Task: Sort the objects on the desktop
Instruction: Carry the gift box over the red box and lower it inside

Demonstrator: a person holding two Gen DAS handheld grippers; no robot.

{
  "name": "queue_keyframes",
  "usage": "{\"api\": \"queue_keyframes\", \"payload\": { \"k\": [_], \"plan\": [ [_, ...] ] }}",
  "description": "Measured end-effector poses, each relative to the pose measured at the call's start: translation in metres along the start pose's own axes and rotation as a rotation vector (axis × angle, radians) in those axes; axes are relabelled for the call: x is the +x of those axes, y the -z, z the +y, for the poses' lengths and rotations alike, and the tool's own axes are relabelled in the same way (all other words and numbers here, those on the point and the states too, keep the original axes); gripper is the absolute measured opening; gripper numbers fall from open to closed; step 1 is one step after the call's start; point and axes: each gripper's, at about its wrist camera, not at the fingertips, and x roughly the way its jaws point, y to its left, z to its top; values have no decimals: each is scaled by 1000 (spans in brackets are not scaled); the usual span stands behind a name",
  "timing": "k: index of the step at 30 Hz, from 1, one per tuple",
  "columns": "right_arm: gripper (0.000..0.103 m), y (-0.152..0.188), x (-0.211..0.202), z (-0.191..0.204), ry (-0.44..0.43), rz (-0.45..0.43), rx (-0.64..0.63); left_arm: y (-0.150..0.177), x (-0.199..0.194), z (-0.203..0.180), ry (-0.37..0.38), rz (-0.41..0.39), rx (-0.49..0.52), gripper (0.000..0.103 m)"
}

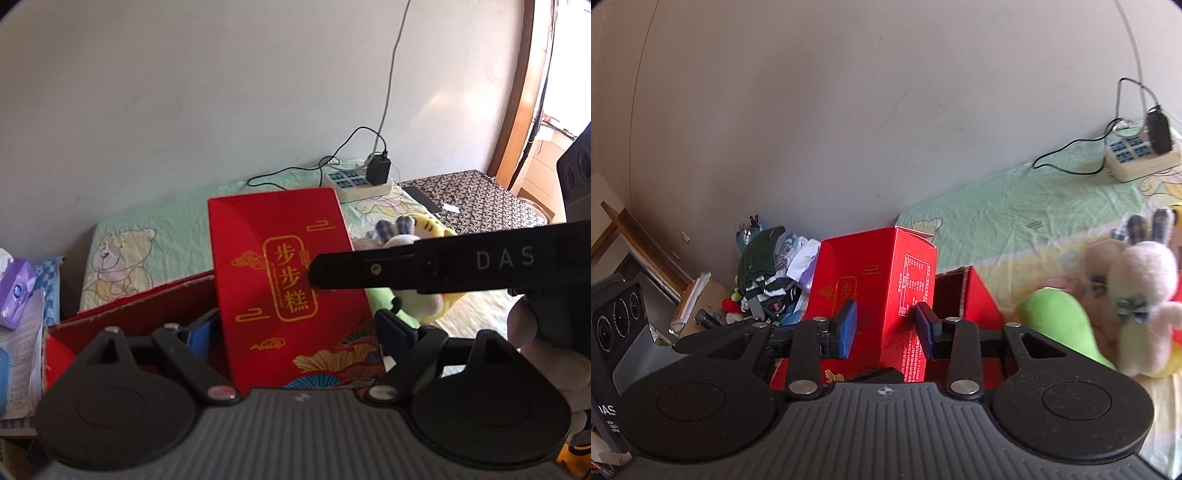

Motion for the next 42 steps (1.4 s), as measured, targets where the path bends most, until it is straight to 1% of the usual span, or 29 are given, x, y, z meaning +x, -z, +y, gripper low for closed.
{"api": "queue_keyframes", "payload": {
  "k": [3, 8, 13, 15, 24, 26, 32, 38, 42],
  "plan": [
    [40, 0, 27, 8, 13, 50, -8, 8, 11, 23, 1, 38, -23, 87],
    [42, 10, 66, 16, 54, 146, -33, 25, 36, 50, -7, 113, -48, 87],
    [42, 15, 101, 15, 92, 248, -20, 40, 64, 76, 12, 204, -98, 87],
    [42, 18, 113, 15, 111, 287, -15, 43, 73, 83, 24, 243, -111, 87],
    [42, 23, 154, 21, 196, 425, -37, 51, 108, 100, 32, 398, -137, 87],
    [44, 25, 160, 22, 209, 454, -43, 51, 111, 104, 51, 424, -162, 87],
    [45, 26, 172, 17, 200, 507, -26, 52, 121, 111, 44, 514, -196, 87],
    [45, 30, 179, 14, 197, 527, -29, 54, 124, 116, 31, 558, -239, 87],
    [45, 30, 180, 13, 201, 531, -27, 55, 123, 117, 31, 562, -251, 87]
  ]
}}
